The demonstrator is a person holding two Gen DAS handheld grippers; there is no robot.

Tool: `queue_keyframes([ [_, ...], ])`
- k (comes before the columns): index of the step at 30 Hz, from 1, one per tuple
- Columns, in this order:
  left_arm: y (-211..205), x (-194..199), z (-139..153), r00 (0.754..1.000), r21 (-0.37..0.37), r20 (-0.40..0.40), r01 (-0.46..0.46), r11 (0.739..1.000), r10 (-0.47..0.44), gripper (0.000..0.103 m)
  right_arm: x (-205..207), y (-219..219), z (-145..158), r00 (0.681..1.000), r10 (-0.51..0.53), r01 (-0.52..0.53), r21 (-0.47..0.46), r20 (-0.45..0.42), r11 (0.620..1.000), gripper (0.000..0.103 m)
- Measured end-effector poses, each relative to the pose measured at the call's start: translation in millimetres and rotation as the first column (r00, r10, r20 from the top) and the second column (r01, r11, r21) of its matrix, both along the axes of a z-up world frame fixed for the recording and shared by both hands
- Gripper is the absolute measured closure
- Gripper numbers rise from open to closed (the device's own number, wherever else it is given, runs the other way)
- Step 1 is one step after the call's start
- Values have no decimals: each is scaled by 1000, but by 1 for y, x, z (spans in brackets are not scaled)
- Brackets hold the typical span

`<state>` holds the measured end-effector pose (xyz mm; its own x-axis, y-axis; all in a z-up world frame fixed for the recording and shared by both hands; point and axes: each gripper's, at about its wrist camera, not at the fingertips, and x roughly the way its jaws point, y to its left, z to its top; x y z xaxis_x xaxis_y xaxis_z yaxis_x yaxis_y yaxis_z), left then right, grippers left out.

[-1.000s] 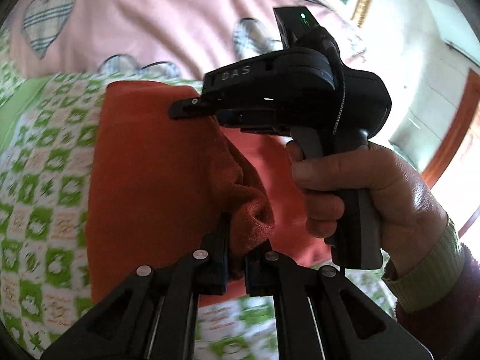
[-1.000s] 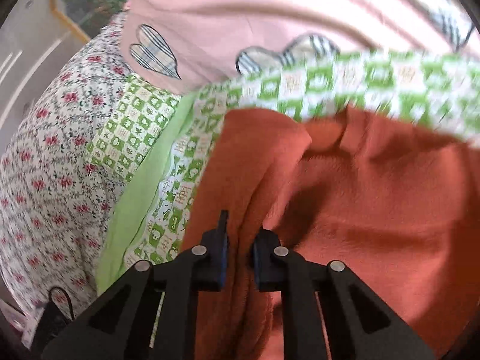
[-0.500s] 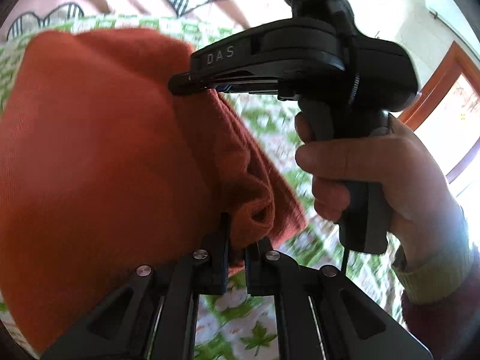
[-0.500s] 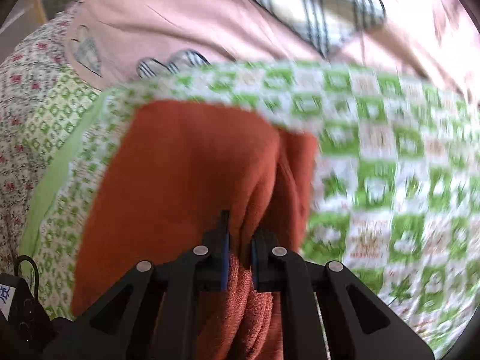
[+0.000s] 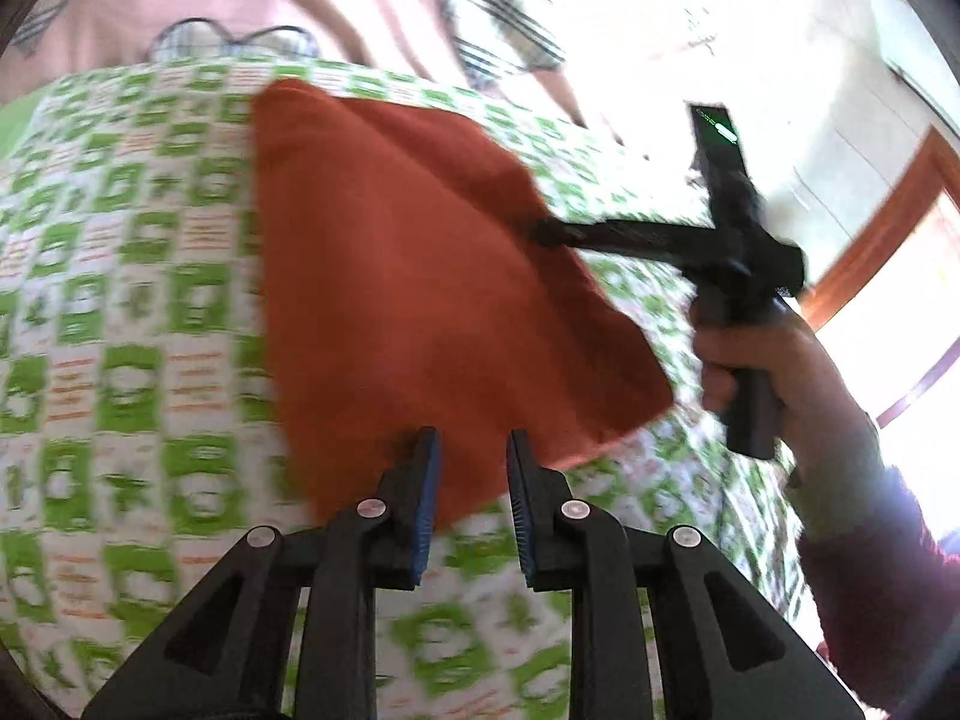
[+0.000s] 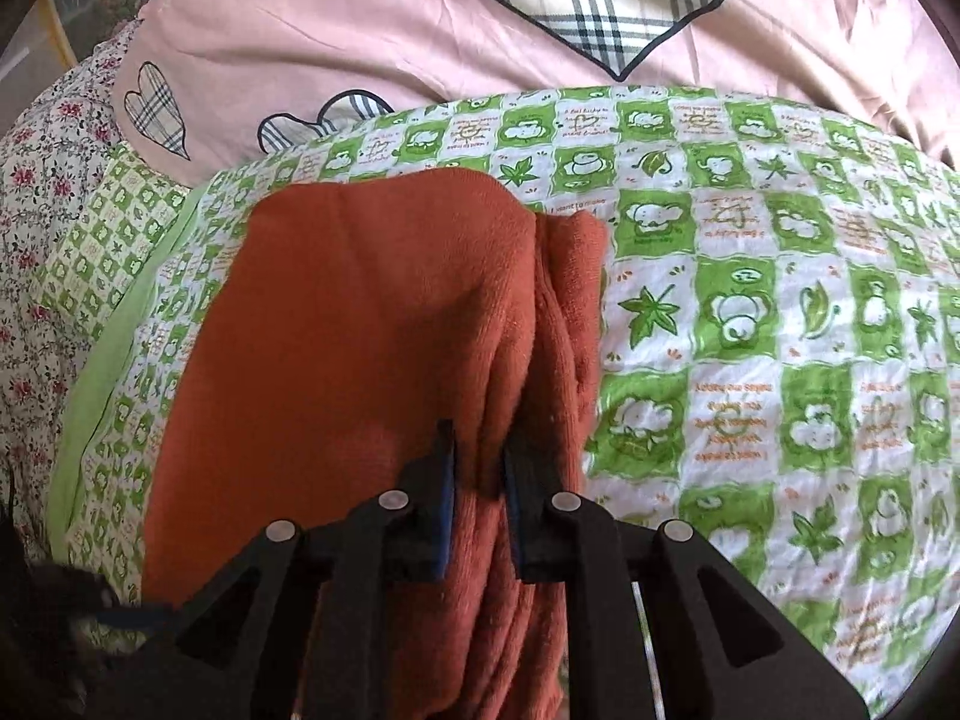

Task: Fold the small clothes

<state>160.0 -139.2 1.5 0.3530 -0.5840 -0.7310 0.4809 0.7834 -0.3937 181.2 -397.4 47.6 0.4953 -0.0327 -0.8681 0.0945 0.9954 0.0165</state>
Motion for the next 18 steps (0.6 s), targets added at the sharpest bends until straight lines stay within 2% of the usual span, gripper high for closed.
queue_keyframes([
  [1, 4, 3, -1, 1000, 2, -2, -9, 1000, 9, 81, -2, 0, 1, 1000, -3, 3, -2, 1, 1000, 83],
  [5, 7, 22, -11, 998, -16, -52, -39, 999, 38, 80, -10, -1, 4, 1000, -23, 23, 4, 6, 1000, 60],
  [8, 6, 34, -10, 995, -18, -87, -43, 999, 41, 80, -12, -5, 3, 999, -39, 39, 15, 2, 999, 58],
  [9, 7, 27, -9, 995, -22, -95, -42, 999, 39, 80, -13, -7, 2, 999, -47, 47, 13, 1, 999, 58],
  [11, 11, 26, -1, 996, -38, -76, -53, 998, 50, 79, -15, -12, 2, 998, -60, 60, 17, 2, 998, 57],
  [12, 13, 25, 3, 997, -28, -57, -56, 998, 55, 73, -16, -14, 2, 998, -63, 63, 24, 5, 998, 56],
  [13, 14, 23, 9, 998, -3, -24, -66, 998, 66, 56, -17, -15, 2, 998, -66, 66, 30, 8, 997, 55],
  [14, 16, 24, 11, 996, 33, 12, -94, 995, 93, 49, -17, -15, 2, 998, -67, 67, 29, 10, 997, 54],
  [16, 18, 34, 10, 989, 70, 25, -145, 987, 143, 46, -17, -15, 1, 998, -67, 67, 23, 11, 998, 50],
  [18, 22, 50, 7, 983, 72, -10, -184, 980, 186, 46, -16, -14, -1, 998, -69, 68, 30, 7, 997, 49],
])
